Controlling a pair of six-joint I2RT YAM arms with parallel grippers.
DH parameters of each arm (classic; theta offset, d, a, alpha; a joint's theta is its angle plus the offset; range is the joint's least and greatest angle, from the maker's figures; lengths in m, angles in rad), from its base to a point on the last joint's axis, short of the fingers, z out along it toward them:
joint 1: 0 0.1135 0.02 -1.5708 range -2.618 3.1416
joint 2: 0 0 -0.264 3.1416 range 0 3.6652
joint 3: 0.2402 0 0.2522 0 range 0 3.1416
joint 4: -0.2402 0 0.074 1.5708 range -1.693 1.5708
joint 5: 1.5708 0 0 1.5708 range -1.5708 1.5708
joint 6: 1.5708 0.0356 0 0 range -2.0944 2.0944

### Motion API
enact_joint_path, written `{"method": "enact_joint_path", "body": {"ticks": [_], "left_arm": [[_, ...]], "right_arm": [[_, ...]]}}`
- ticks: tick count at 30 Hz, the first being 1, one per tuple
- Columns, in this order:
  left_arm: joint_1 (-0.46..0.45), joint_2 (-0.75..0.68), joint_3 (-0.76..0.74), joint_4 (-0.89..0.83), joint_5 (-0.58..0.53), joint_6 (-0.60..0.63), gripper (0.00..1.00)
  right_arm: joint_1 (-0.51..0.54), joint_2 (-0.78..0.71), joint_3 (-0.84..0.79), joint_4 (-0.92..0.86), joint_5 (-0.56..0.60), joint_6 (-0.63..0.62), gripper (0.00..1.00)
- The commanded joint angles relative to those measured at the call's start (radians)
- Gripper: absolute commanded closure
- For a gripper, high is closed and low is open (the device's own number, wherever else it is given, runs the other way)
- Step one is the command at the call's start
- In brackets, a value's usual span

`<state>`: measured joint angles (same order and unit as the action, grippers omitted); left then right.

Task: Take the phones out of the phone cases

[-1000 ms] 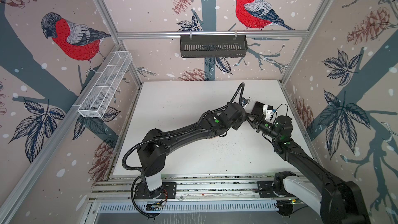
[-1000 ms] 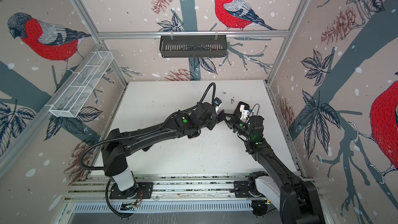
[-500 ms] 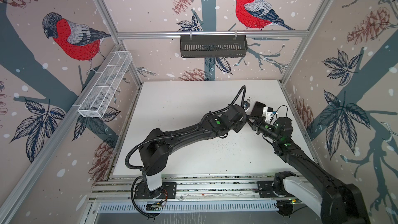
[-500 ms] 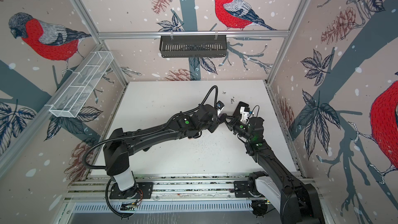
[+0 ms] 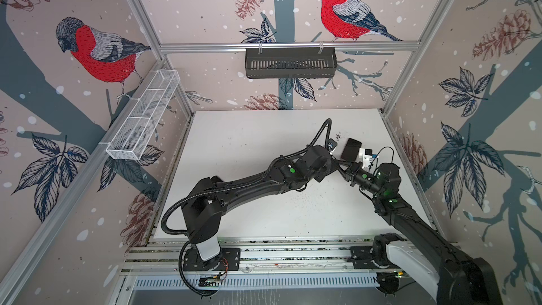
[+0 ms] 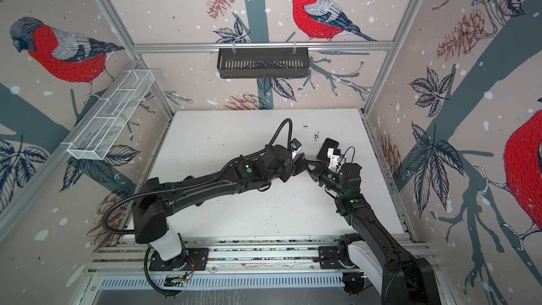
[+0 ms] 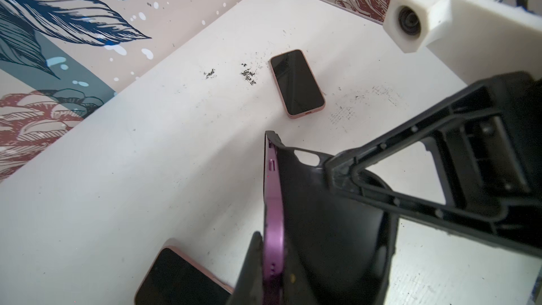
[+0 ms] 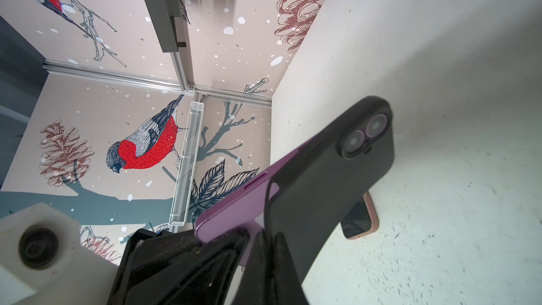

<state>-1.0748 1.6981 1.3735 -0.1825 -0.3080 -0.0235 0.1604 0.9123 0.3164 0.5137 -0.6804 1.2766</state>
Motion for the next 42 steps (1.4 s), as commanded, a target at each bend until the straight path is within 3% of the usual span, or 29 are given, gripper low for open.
{"method": "enact_joint_path", "body": {"ticks": [1, 13, 26, 42], "left_arm": [[-0.013, -0.054, -0.042, 0.167, -0.064, 0.057, 1.0], [-0.024, -0.138, -0.116, 0.22, -0.089, 0.128, 1.0], [-0.034, -0.23, -0.195, 0.295, -0.034, 0.143, 1.0], [-0.04, -0.061, -0.183, 0.305, -0.312, 0.298, 1.0]], "right_arm": [[-0.013, -0.006, -0.021, 0.003, 0.028, -0.012, 1.0], [-0.047, -0.01, -0.085, -0.006, 0.03, -0.01, 0.99], [-0.092, -0.01, -0.126, -0.036, 0.041, -0.054, 0.99], [-0.296, -0.098, -0.161, -0.175, 0.042, -0.074, 1.0]]}}
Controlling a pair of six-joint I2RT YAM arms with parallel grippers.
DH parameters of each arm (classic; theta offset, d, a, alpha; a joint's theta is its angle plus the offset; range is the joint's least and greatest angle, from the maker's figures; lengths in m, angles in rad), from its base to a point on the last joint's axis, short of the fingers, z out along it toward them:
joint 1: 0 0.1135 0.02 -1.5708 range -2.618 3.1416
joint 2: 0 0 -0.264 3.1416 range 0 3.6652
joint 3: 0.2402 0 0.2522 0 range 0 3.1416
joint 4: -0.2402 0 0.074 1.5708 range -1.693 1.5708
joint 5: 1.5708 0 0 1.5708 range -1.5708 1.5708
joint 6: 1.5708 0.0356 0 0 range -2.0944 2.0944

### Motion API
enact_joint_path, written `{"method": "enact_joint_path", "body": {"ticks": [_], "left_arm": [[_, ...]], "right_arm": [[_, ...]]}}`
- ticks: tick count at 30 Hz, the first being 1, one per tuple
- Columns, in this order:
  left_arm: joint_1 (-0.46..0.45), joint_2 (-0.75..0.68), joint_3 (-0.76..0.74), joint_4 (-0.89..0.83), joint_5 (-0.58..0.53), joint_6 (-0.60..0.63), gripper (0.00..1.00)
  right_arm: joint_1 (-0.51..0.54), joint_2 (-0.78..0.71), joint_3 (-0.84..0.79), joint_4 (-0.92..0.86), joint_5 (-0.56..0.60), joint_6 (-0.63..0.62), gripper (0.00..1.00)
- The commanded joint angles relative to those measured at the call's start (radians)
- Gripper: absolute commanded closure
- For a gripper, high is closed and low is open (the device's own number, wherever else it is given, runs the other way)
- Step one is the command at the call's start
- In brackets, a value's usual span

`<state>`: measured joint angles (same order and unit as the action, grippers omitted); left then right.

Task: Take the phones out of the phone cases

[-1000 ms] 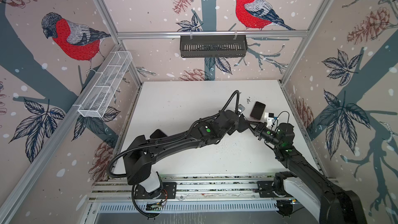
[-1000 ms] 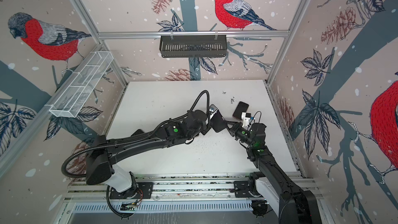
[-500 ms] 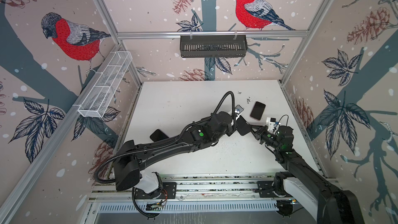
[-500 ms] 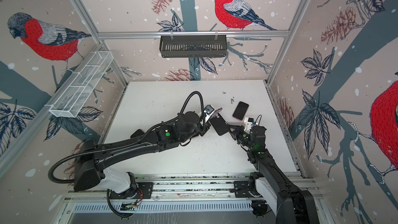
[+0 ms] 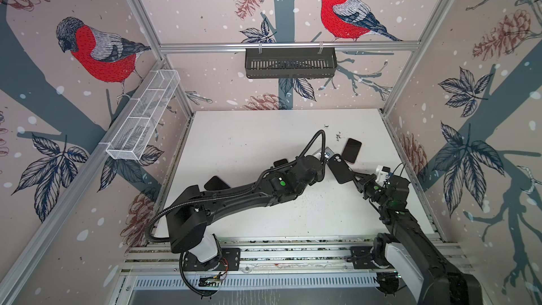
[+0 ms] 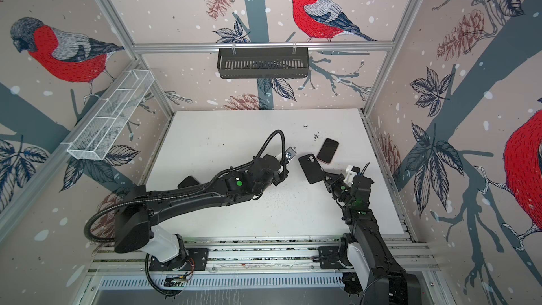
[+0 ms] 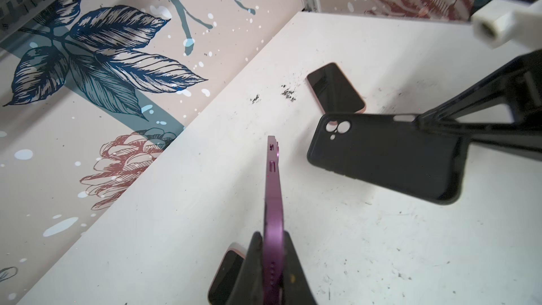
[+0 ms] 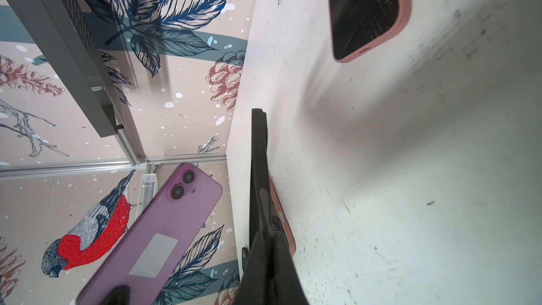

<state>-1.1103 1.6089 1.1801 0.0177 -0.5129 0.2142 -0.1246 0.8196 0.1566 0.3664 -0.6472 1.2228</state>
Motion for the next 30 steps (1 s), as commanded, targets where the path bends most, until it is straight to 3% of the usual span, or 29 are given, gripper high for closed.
{"method": "enact_joint_path", "body": {"ticks": [1, 5, 16, 22, 30], "left_arm": [[-0.008, 0.044, 0.011, 0.117, -0.132, 0.073, 1.0], [-0.02, 0.125, 0.026, 0.167, -0.226, 0.152, 1.0], [-0.017, 0.312, 0.036, 0.302, -0.294, 0.327, 1.0], [0.0, 0.344, 0.025, 0.312, -0.215, 0.32, 1.0], [0.039, 0.376, 0.04, 0.2, -0.071, 0.224, 1.0]], "right_arm": [[-0.015, -0.005, -0.001, -0.031, 0.012, -0.022, 1.0], [-0.017, 0.005, -0.002, -0.028, 0.028, -0.02, 0.99], [0.027, 0.15, 0.025, 0.08, 0.084, 0.009, 1.0], [0.109, 0.261, 0.054, 0.18, 0.165, 0.054, 1.0], [0.154, 0.379, 0.079, 0.273, 0.254, 0.091, 1.0]]}}
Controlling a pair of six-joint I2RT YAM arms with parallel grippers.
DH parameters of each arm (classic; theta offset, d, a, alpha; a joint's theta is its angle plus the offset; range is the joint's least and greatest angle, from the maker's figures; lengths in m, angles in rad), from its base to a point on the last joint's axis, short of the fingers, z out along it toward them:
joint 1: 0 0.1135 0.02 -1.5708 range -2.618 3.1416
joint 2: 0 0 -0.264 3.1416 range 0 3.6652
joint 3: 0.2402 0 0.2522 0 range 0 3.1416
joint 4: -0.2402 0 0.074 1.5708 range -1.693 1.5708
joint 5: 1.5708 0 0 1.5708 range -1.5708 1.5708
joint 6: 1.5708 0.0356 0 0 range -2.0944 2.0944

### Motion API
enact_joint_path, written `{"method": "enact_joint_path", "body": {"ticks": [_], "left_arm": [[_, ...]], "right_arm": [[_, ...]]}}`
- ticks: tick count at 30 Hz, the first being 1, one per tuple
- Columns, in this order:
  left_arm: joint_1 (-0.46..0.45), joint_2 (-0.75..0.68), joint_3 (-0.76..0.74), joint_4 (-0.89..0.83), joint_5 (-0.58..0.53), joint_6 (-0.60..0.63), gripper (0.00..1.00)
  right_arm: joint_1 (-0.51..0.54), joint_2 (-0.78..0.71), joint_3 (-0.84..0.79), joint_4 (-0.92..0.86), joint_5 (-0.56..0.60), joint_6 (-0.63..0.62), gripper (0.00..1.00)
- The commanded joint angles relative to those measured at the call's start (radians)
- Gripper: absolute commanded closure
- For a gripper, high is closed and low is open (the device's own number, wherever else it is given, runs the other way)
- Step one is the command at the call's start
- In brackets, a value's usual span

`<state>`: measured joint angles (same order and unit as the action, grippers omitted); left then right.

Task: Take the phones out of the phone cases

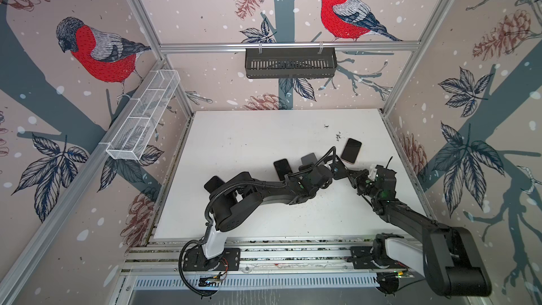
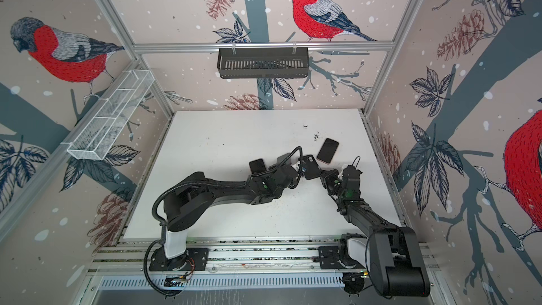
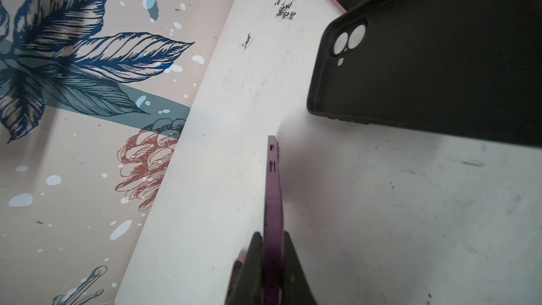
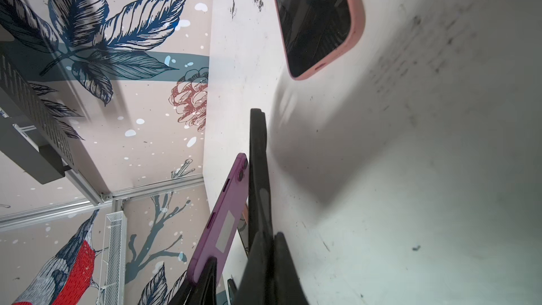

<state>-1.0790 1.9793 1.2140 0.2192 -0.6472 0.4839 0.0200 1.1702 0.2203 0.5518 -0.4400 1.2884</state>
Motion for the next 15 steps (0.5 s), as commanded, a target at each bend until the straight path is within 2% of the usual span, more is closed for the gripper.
{"method": "enact_joint_path", "body": {"ticks": [1, 3, 5, 7, 10, 15], "left_arm": [[0.012, 0.006, 0.0, -0.001, 0.076, -0.054, 1.0], [0.022, 0.007, -0.006, -0.009, 0.097, -0.07, 0.99], [0.025, 0.008, -0.011, -0.02, 0.115, -0.088, 0.92], [0.024, 0.006, -0.016, -0.023, 0.13, -0.096, 0.83], [0.025, 0.008, -0.027, -0.018, 0.139, -0.109, 0.62], [0.025, 0.012, -0.042, -0.009, 0.144, -0.134, 0.42]], "right_arm": [[0.018, 0.047, 0.017, 0.103, 0.054, 0.034, 0.99], [0.032, 0.078, 0.023, 0.138, 0.066, 0.046, 1.0], [0.048, 0.13, 0.035, 0.16, 0.078, 0.05, 1.0], [0.059, 0.165, 0.039, 0.187, 0.087, 0.062, 0.99], [0.075, 0.209, 0.042, 0.225, 0.102, 0.082, 0.99], [0.11, 0.252, 0.054, 0.24, 0.14, 0.094, 1.0]]}}
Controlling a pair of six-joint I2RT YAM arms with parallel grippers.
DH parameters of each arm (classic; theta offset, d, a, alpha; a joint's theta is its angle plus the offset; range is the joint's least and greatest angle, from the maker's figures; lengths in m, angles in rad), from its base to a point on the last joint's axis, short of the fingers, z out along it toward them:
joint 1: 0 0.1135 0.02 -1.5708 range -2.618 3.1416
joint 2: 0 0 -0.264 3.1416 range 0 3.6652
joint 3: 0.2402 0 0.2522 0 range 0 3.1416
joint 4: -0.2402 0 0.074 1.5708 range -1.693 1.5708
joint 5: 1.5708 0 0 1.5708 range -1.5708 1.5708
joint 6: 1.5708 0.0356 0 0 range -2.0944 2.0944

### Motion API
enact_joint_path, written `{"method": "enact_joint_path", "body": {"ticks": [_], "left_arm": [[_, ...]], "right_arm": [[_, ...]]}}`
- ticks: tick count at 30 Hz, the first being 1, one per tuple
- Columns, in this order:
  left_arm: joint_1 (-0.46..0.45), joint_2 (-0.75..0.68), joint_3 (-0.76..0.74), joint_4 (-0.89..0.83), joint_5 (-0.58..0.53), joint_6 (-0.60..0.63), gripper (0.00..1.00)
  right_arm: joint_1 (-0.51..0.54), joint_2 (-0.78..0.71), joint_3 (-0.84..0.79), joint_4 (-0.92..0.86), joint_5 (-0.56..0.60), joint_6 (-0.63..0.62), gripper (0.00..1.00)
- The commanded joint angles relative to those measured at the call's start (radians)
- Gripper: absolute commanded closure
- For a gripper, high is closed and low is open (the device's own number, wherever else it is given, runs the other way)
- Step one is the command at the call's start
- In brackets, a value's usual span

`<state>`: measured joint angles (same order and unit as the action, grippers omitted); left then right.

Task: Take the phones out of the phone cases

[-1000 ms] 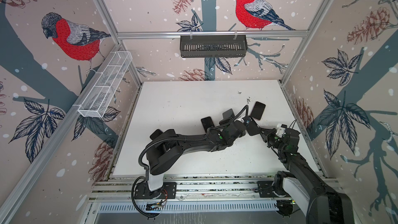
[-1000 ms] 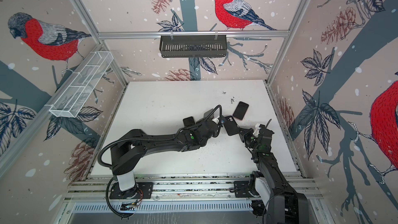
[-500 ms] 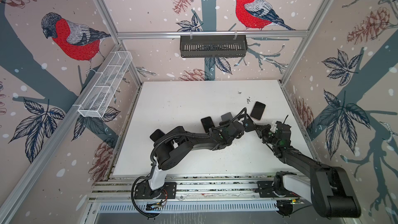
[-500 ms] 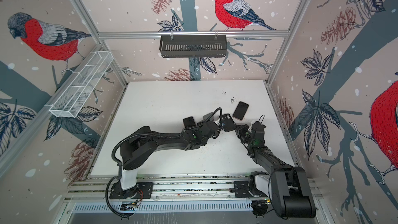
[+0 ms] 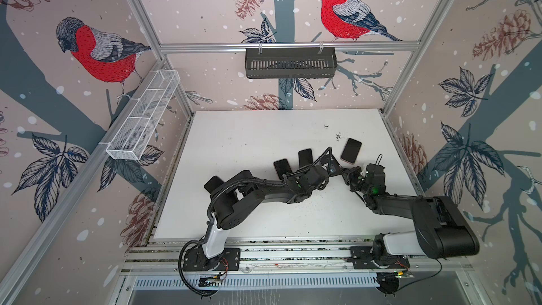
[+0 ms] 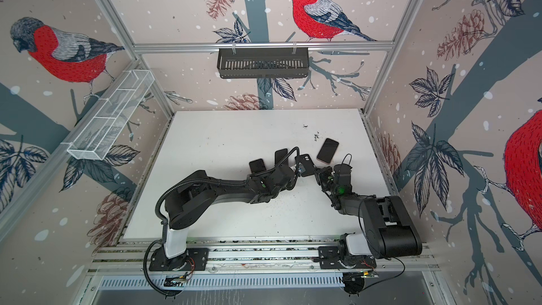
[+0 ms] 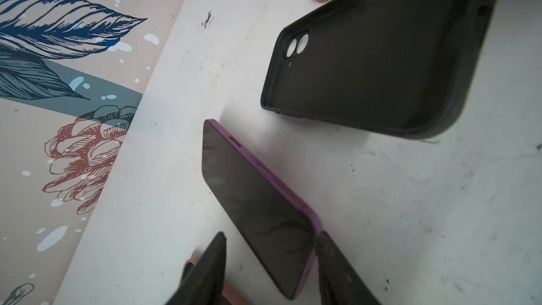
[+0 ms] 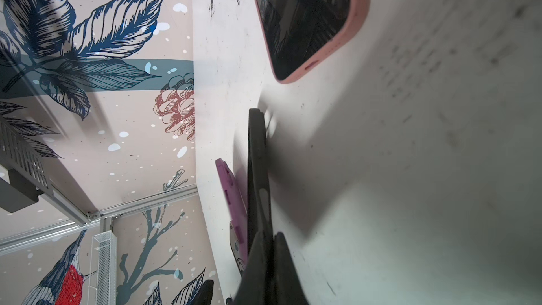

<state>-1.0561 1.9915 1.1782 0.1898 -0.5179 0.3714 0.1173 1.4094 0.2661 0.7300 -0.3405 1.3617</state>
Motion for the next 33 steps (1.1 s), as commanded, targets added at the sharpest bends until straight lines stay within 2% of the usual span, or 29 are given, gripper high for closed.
{"method": "enact_joint_path", "body": {"ticks": [1, 6, 9, 10, 11, 12, 16, 18, 21, 23, 27, 28, 33], "left_arm": [[0.004, -0.004, -0.011, 0.026, 0.012, -0.028, 0.38], [0.008, -0.054, -0.036, 0.036, -0.005, -0.075, 0.21], [0.024, -0.146, -0.04, 0.006, 0.026, -0.184, 0.11], [0.031, -0.183, -0.04, -0.017, 0.061, -0.227, 0.02], [0.033, -0.217, -0.04, -0.039, 0.082, -0.265, 0.01], [0.033, -0.244, -0.04, -0.059, 0.085, -0.294, 0.02], [0.033, -0.352, -0.047, -0.162, 0.108, -0.408, 0.01], [0.033, -0.394, -0.052, -0.211, 0.105, -0.452, 0.02], [0.032, -0.468, -0.079, -0.259, 0.084, -0.512, 0.01], [0.033, -0.516, -0.103, -0.282, 0.079, -0.55, 0.01], [0.033, -0.584, -0.116, -0.346, 0.043, -0.611, 0.01], [0.033, -0.597, -0.119, -0.358, 0.039, -0.622, 0.02], [0.032, -0.637, -0.117, -0.412, 0.035, -0.676, 0.01]], "right_arm": [[0.019, 0.021, 0.01, 0.063, 0.045, 0.023, 0.99], [0.06, 0.055, -0.008, 0.111, 0.104, 0.062, 0.98], [0.097, 0.078, -0.009, 0.148, 0.167, 0.076, 0.93], [0.113, 0.085, -0.008, 0.161, 0.197, 0.077, 0.9], [0.125, 0.092, -0.006, 0.173, 0.224, 0.076, 0.88], [0.136, 0.096, -0.002, 0.178, 0.241, 0.076, 0.84], [0.183, 0.124, -0.005, 0.247, 0.3, 0.093, 0.57], [0.194, 0.133, 0.022, 0.207, 0.292, 0.072, 0.45], [0.198, 0.141, 0.029, 0.206, 0.233, 0.052, 0.33], [0.185, 0.123, 0.055, 0.122, 0.16, 0.017, 0.18], [0.135, 0.045, 0.086, -0.1, 0.05, -0.105, 0.08], [0.117, 0.015, 0.09, -0.16, 0.042, -0.149, 0.02], [0.05, -0.089, 0.163, -0.444, -0.023, -0.363, 0.01]]}}
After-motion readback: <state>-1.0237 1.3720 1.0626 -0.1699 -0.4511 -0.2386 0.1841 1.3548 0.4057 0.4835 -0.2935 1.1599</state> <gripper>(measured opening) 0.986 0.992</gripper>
